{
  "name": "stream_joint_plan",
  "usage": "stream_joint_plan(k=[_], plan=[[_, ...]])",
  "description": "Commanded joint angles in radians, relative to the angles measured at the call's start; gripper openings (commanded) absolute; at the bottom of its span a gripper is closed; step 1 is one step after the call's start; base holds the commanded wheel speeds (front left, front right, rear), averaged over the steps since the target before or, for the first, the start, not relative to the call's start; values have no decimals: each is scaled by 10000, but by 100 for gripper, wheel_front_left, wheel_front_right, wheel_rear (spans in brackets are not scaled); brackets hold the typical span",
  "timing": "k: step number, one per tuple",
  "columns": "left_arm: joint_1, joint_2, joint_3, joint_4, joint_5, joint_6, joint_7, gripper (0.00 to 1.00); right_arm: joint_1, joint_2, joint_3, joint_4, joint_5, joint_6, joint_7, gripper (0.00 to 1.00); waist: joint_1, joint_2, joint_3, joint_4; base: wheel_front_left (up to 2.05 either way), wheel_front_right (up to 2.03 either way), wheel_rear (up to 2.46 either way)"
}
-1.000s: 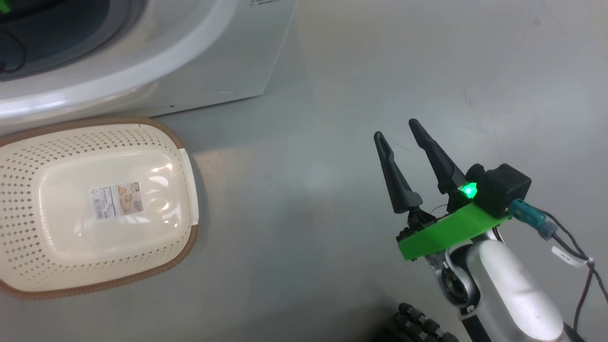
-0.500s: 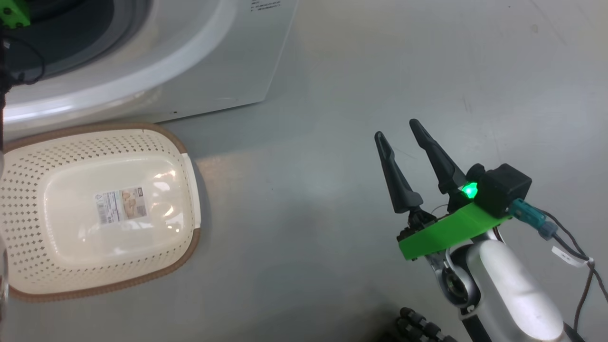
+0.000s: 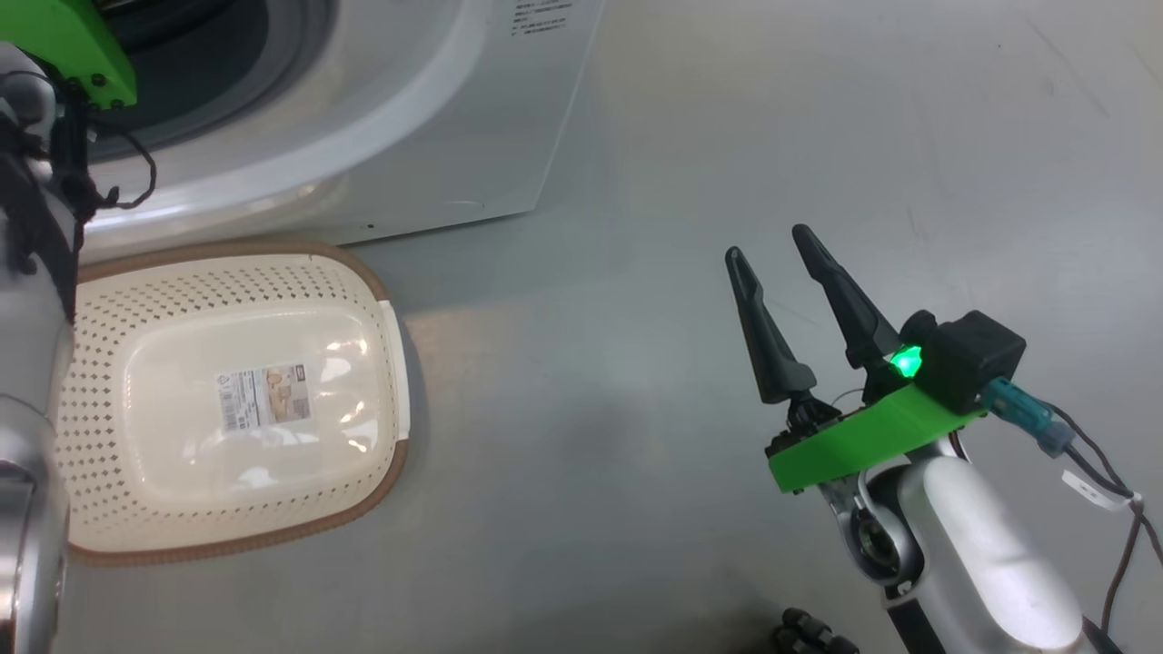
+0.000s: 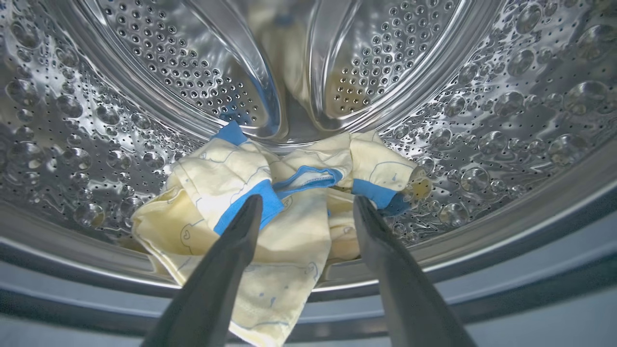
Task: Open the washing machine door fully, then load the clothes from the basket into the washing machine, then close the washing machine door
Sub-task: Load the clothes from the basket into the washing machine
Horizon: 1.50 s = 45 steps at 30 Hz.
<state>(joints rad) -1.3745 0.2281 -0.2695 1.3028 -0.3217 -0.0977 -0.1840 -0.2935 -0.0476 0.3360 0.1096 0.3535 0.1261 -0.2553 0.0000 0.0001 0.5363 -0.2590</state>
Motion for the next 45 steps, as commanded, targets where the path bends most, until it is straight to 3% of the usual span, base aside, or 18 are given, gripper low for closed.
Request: stream_joint_plan(k=[1, 22, 37, 45], plan=[[-88, 328, -4, -292, -72, -51, -142, 100, 131, -26, 104, -251, 63, 46, -65, 100, 0, -1, -42, 70, 0, 0, 0], [1643, -172, -284, -1681, -455, -257, -705, 100, 139, -26, -270, -186, -69, 46, -65, 100, 0, -1, -484, 702, 0, 0, 0], [5215, -249, 139, -5013, -946, -101, -775, 100, 434, -26, -556, -30, -292, 46, -65, 100, 0, -1, -1287, 1051, 0, 0, 0], [7513, -214, 486, -7334, -935, 502, -777, 100, 689, -26, -618, 46, -416, 46, -65, 100, 0, -1, -1767, 1176, 0, 0, 0]])
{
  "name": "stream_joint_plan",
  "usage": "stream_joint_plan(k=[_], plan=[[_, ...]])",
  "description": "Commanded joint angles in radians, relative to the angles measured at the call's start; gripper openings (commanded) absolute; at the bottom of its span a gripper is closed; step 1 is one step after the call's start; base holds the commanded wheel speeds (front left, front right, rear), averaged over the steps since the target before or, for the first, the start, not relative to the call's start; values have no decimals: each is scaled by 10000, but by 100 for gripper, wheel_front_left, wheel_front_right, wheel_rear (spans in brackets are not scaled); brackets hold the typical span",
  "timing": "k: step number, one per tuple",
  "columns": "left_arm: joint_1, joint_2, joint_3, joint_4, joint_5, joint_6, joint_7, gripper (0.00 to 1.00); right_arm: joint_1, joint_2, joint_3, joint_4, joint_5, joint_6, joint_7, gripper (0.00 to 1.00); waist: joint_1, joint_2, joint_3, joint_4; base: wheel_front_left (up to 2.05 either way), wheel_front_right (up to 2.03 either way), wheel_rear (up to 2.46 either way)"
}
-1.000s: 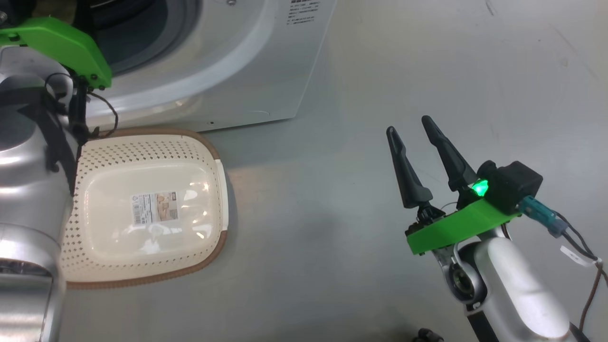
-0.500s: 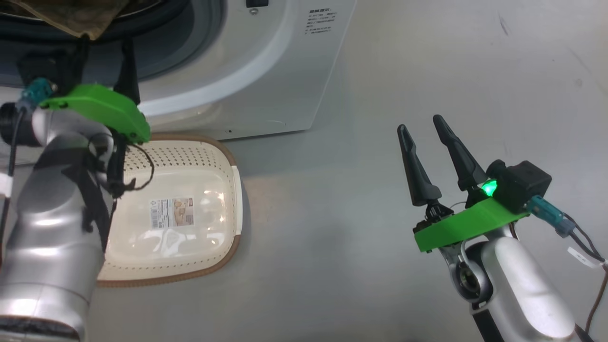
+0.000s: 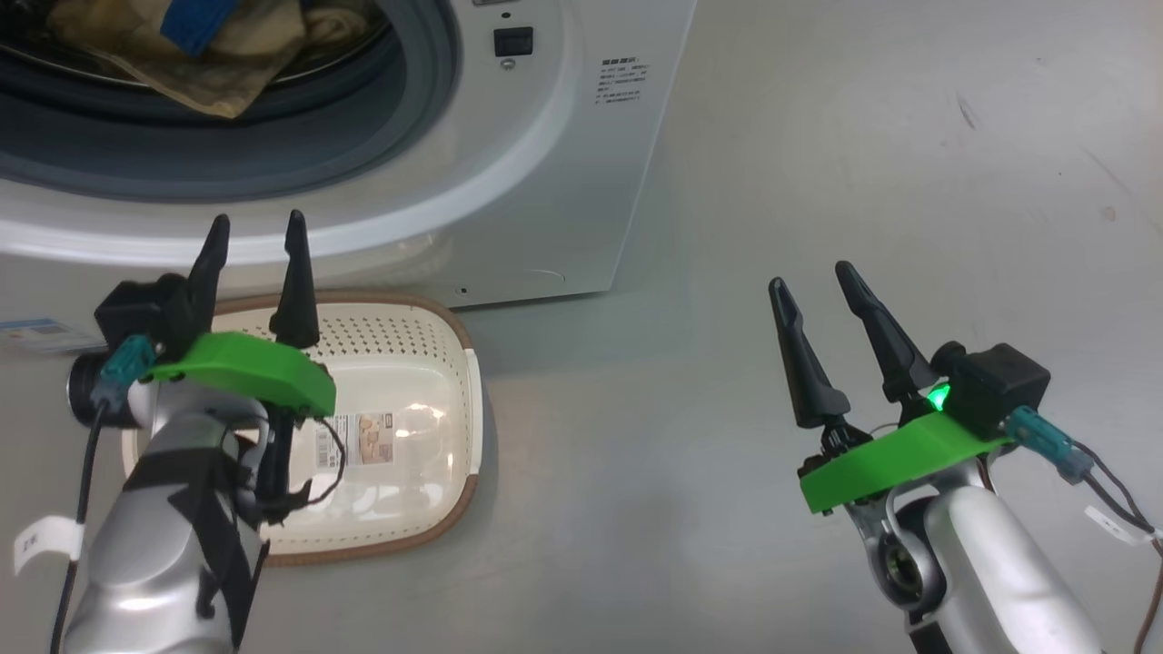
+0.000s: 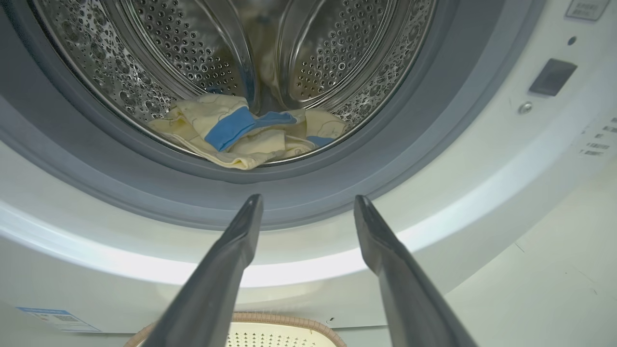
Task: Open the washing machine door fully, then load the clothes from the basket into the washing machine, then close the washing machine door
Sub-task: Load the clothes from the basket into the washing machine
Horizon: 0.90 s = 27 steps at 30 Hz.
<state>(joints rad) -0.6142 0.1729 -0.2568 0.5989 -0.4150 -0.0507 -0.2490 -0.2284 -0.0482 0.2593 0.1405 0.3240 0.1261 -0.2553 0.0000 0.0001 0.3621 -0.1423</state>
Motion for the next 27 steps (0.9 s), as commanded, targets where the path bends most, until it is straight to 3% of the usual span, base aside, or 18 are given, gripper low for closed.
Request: stream_joint_plan(k=[1, 14, 27], plan=[[123, 334, 417, -492, -4, 68, -127, 100, 58, -20, 142, -252, -129, 46, -65, 100, 0, -1, -70, 19, 0, 0, 0], [2789, 118, 1572, -2109, 80, 155, -127, 100, 332, -20, 42, -184, -233, 46, -65, 100, 0, -1, -717, 71, 0, 0, 0], [4336, -613, 2754, -2897, 711, -182, -127, 100, 708, -20, -10, -45, -292, 46, -65, 100, 0, -1, -1667, 72, 0, 0, 0]])
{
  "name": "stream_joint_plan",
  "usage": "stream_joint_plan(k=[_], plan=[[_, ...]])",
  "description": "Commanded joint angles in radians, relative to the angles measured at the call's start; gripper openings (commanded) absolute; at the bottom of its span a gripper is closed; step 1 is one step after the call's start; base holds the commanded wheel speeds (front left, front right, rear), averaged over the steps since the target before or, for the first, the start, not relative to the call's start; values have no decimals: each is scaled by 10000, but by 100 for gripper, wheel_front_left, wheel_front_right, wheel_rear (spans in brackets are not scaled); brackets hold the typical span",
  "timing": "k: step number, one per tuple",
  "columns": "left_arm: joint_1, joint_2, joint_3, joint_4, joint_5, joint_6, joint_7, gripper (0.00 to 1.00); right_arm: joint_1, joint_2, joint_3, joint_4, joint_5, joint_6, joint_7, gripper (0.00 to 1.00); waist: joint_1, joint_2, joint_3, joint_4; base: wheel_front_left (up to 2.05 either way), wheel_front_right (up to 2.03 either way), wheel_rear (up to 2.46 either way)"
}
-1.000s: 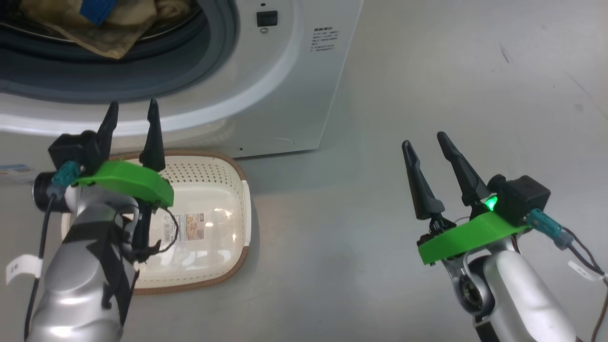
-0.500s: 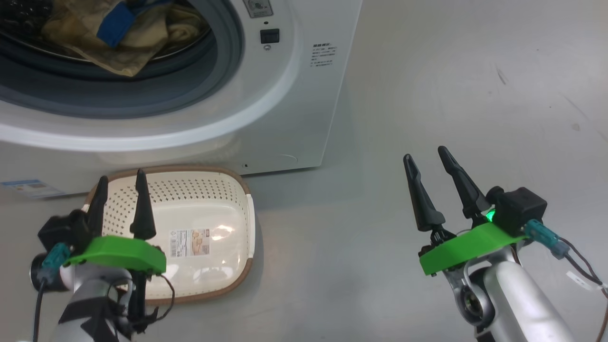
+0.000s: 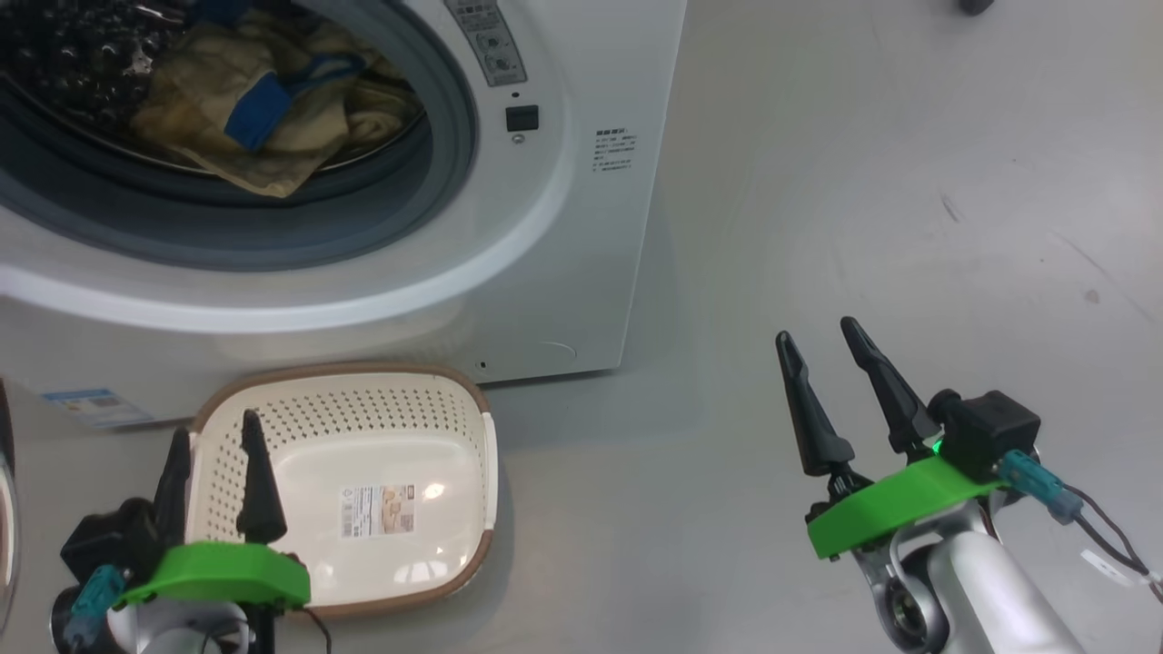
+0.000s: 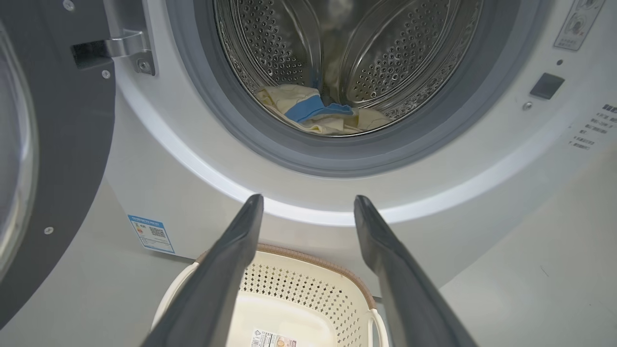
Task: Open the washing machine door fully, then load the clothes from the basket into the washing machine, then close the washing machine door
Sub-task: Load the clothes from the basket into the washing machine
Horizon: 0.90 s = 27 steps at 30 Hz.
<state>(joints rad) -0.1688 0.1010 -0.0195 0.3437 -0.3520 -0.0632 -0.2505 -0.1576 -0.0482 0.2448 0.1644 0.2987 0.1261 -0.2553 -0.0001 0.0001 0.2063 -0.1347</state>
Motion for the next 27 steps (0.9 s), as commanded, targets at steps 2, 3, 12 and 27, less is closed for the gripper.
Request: stream_joint_plan(k=[2, 3, 12, 27], plan=[[44, -6, 500, -404, 185, -138, -112, 100, 108, -20, 122, -274, -57, 46, -65, 100, 1, -1, -221, 11, 0, 0, 0], [111, -56, 569, -455, 239, -171, -112, 100, 154, -20, 118, -270, -63, 46, -65, 100, 1, -1, -274, 17, 0, 0, 0], [790, -397, 1036, -876, 391, -505, -112, 100, 444, -20, 96, -188, -76, 46, -65, 100, 1, -1, -726, 1, 0, 0, 0], [1564, -504, 1454, -1335, 467, -617, -112, 100, 742, -20, -3, -233, -140, 46, -65, 100, 1, -1, -1040, 13, 0, 0, 0]])
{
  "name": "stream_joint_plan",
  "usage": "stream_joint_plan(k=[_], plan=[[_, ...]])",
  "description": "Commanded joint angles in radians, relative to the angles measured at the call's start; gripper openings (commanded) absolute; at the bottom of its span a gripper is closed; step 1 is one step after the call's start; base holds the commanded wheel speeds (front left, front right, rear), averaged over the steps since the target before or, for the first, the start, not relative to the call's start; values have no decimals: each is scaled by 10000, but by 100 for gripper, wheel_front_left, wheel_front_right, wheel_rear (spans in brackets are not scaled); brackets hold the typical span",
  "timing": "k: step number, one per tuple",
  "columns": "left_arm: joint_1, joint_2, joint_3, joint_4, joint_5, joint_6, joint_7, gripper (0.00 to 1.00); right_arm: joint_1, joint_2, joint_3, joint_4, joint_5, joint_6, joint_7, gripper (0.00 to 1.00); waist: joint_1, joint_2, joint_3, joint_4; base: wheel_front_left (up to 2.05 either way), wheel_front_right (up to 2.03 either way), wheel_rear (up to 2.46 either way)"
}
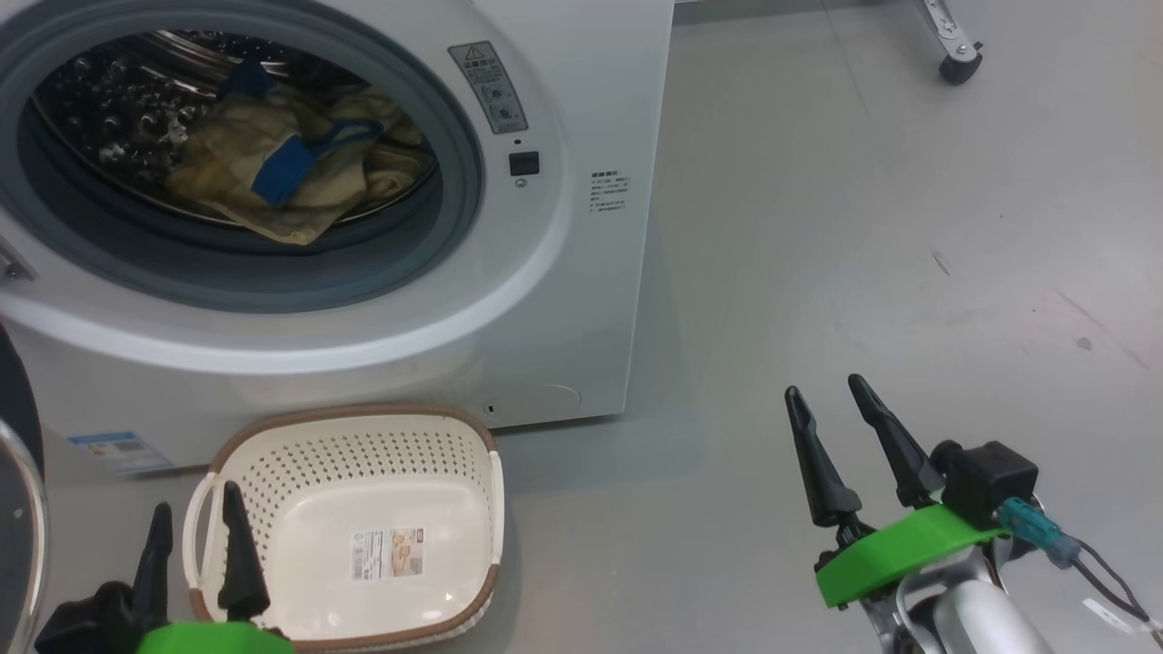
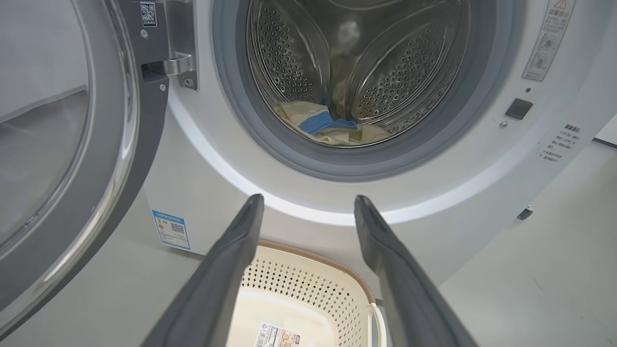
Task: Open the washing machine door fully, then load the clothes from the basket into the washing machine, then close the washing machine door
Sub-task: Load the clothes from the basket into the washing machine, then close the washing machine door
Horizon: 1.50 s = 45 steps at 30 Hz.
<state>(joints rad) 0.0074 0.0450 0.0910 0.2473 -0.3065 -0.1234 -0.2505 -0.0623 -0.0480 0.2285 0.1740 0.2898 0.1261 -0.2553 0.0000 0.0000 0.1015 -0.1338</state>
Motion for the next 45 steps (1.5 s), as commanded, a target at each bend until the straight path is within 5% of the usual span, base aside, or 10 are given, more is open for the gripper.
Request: stream_joint_plan(k=[1, 23, 45], plan=[[-202, 56, 363, -378, 12, -15, -112, 100, -219, -22, 168, -325, -52, 46, -65, 100, 0, 0, 9, 7, 0, 0, 0], [-133, 53, 475, -530, 278, 67, -112, 100, -232, -22, 227, -372, 9, 46, -65, 100, 0, 0, 19, 10, -10, 10, 0], [-277, 53, 582, -665, 323, 43, -113, 100, -393, -22, 201, -407, 12, 46, -65, 100, 0, 0, 315, -22, -142, 142, 0]])
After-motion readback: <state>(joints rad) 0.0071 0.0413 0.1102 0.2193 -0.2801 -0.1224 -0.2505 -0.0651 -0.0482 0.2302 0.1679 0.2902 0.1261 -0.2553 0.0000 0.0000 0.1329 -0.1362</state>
